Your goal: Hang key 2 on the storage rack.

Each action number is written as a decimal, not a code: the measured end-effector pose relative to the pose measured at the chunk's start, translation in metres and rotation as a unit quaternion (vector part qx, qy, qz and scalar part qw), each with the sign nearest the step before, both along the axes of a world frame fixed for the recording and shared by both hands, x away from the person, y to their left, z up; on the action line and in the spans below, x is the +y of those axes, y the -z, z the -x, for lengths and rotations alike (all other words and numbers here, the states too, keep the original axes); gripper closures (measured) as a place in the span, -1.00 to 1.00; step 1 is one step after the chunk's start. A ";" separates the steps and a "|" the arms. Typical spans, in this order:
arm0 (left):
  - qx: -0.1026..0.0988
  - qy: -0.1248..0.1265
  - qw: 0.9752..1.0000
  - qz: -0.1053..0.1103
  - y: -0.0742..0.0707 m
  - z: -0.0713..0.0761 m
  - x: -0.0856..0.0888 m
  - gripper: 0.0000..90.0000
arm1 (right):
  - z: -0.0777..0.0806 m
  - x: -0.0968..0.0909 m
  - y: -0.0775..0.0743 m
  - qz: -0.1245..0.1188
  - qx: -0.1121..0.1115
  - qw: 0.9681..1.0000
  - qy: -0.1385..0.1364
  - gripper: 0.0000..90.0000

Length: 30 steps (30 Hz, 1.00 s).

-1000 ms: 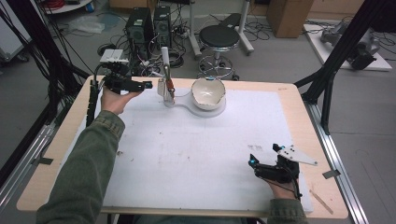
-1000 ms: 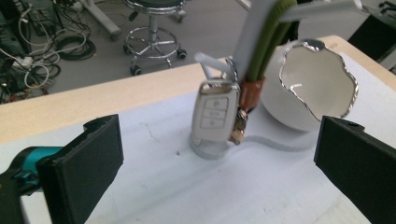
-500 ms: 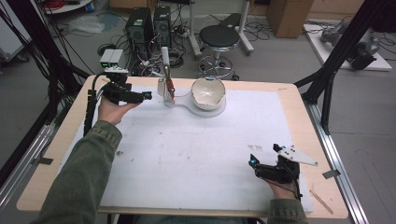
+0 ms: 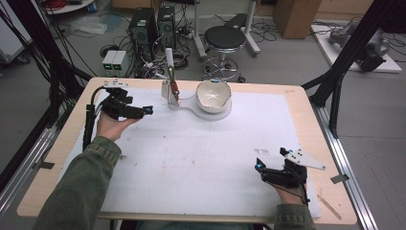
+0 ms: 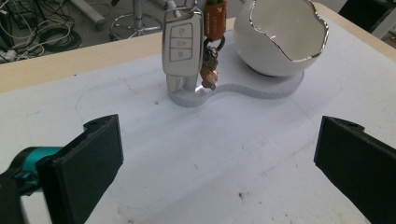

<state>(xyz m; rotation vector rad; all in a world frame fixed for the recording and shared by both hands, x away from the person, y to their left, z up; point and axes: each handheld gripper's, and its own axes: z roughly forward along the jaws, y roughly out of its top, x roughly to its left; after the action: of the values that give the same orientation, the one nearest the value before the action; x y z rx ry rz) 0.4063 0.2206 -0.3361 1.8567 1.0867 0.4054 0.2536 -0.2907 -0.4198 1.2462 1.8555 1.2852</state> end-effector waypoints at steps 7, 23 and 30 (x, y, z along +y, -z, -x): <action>-0.006 0.009 1.000 0.001 0.006 0.018 0.002 -0.96 | 0.000 0.000 0.000 0.000 0.001 1.000 0.000 -0.97; -0.031 0.035 0.998 -0.036 0.008 0.045 -0.007 -0.96 | 0.001 0.000 0.000 -0.002 0.001 1.000 0.001 -0.97; -0.038 0.028 0.998 -0.044 0.018 0.058 -0.002 -0.96 | 0.000 0.000 0.000 -0.001 -0.001 1.000 0.000 -0.97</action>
<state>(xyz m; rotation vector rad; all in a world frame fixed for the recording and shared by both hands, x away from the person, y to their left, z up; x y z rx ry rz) 0.3483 0.2185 -0.3544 1.9285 0.9769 0.4954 0.2536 -0.2909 -0.4194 1.2454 1.8528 1.2880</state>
